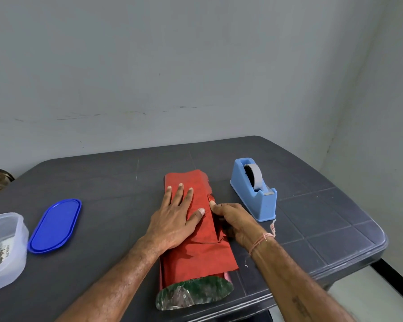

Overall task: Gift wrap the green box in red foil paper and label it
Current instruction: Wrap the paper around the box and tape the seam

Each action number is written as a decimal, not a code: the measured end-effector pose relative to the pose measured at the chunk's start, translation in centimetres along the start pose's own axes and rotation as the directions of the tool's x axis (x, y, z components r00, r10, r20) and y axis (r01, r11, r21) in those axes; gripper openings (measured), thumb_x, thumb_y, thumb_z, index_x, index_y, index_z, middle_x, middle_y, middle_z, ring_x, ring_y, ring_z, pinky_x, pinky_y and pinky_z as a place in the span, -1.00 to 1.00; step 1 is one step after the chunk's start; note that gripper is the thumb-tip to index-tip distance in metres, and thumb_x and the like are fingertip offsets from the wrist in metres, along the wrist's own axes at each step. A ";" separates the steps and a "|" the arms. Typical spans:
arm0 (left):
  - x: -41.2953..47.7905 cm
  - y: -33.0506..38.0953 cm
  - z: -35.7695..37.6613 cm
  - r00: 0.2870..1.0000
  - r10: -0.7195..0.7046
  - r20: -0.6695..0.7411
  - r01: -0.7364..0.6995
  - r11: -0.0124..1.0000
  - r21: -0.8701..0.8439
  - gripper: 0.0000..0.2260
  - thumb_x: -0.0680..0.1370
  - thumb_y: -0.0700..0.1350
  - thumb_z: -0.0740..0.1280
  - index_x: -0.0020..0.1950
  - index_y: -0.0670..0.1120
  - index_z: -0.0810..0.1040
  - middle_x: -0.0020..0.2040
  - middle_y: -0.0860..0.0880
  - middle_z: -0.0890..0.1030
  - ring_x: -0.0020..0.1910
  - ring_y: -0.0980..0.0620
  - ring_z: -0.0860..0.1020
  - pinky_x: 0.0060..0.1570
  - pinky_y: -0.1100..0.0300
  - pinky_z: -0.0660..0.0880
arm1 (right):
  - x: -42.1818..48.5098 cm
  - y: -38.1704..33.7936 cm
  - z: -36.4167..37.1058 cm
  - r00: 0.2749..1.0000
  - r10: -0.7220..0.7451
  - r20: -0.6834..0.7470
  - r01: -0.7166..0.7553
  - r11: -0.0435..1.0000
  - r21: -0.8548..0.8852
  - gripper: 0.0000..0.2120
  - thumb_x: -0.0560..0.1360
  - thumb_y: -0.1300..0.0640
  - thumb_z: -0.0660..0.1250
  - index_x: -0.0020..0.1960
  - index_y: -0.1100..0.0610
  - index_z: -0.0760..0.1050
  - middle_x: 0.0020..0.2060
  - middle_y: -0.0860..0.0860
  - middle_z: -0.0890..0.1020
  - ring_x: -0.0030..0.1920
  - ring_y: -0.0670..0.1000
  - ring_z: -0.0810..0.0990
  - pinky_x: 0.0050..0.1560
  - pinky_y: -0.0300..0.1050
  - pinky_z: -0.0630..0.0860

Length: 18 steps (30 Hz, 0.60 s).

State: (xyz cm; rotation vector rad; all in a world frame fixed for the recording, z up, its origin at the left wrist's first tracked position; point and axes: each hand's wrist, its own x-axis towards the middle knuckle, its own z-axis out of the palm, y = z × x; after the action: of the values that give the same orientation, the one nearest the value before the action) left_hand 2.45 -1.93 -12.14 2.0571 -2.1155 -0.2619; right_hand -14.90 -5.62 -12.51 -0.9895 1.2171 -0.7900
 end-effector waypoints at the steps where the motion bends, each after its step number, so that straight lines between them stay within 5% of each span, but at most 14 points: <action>1: -0.1 0.0 0.0 1.000 -0.001 -0.001 0.001 1.000 -0.015 -0.32 0.64 0.35 -0.02 0.67 0.12 -0.14 0.66 0.10 -0.25 0.62 0.00 -0.32 0.49 -0.18 0.24 | -0.1 -0.1 0.0 1.000 0.001 -0.002 -0.001 1.000 0.001 -0.78 0.57 0.00 0.44 -0.04 0.17 0.60 -0.19 0.12 0.66 -0.25 0.06 0.62 -0.41 -0.20 0.54; 11: -0.3 -0.4 -0.2 1.000 0.001 -0.009 -0.002 0.998 -0.063 -0.32 0.63 0.36 -0.02 0.67 0.13 -0.14 0.66 0.12 -0.24 0.62 0.02 -0.31 0.47 -0.20 0.28 | 0.2 -0.2 0.7 0.995 0.012 -0.100 -0.016 0.999 -0.046 -0.78 0.56 0.00 0.44 -0.08 0.16 0.56 -0.20 0.08 0.63 -0.19 0.03 0.56 -0.25 -0.14 0.49; 18: -0.3 -0.8 0.0 0.999 0.001 -0.041 -0.006 0.993 -0.118 -0.29 0.62 0.39 -0.02 0.67 0.12 -0.13 0.67 0.12 -0.21 0.63 0.01 -0.30 0.47 -0.20 0.27 | 0.5 -0.9 1.2 0.986 0.039 -0.163 -0.051 0.996 -0.070 -0.59 0.51 0.01 0.51 0.16 0.32 0.62 -0.03 0.16 0.67 -0.12 0.09 0.60 -0.14 -0.08 0.56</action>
State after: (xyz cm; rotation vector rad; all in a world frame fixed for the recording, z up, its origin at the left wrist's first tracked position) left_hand 3.27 -1.70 -12.36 1.9751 -2.0279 -0.3331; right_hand -13.63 -6.17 -11.76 -0.9684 1.4126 -0.8069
